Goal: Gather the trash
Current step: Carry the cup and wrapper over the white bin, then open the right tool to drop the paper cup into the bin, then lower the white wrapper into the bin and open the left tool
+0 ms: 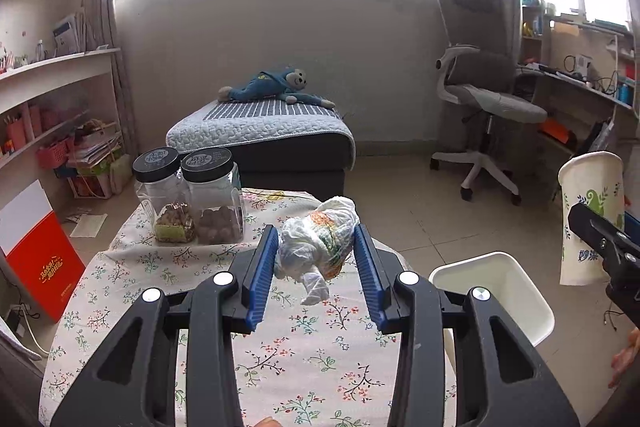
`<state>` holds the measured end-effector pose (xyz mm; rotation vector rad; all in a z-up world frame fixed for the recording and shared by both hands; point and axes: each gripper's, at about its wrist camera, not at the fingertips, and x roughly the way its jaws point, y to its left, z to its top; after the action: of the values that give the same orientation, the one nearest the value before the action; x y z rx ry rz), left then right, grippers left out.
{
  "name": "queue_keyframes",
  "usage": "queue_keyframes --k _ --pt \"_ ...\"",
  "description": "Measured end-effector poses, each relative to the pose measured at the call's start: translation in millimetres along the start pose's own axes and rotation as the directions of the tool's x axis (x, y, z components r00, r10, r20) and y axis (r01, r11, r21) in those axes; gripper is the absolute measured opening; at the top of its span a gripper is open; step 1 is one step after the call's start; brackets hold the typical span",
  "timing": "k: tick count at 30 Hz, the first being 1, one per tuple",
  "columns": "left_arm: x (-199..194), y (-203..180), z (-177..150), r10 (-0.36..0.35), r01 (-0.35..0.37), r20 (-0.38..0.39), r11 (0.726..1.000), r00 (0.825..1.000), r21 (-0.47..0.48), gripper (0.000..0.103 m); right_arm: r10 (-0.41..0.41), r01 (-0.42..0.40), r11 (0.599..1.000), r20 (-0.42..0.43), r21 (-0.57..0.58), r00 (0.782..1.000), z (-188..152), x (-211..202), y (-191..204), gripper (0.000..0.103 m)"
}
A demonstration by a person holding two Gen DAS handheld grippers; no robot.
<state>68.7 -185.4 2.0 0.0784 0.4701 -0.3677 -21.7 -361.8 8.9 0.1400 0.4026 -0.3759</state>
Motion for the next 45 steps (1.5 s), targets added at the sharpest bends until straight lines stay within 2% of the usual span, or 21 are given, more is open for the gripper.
queue_keyframes --k 14,23,32,34,37,39,45 --pt "-0.4 -42.1 1.6 -0.065 0.065 0.032 0.998 0.997 0.016 0.040 -0.115 0.114 0.993 0.022 0.009 0.993 -5.2 8.4 -30.4 0.068" --pt "10.4 -62.7 -0.5 -0.084 0.084 0.014 0.996 0.996 0.038 0.040 -0.196 0.199 0.976 -0.044 0.084 0.980 -6.7 42.5 -63.2 0.068" --pt "25.6 -87.4 -0.2 -0.108 0.108 -0.013 0.992 0.994 0.057 0.040 -0.295 0.308 0.944 -0.116 0.120 0.948 -0.2 80.5 -92.4 0.073" --pt "30.5 -95.6 1.5 -0.121 0.122 -0.023 0.991 0.992 0.061 0.040 -0.315 0.334 0.932 -0.139 0.141 0.939 -1.0 84.2 -100.6 0.079" --pt "35.8 -109.2 5.5 -0.140 0.141 -0.024 0.988 0.990 0.062 0.040 -0.348 0.371 0.911 -0.142 0.183 0.926 -1.3 80.4 -112.4 0.091" --pt "40.9 -120.4 9.3 -0.159 0.160 -0.031 0.985 0.987 0.058 0.040 -0.374 0.397 0.894 -0.140 0.207 0.917 -0.5 77.4 -122.2 0.095" --pt "52.2 -158.8 15.7 -0.211 0.215 -0.046 0.972 0.976 0.094 0.040 -0.421 0.452 0.846 -0.164 0.284 0.892 -2.3 65.3 -156.2 0.096"
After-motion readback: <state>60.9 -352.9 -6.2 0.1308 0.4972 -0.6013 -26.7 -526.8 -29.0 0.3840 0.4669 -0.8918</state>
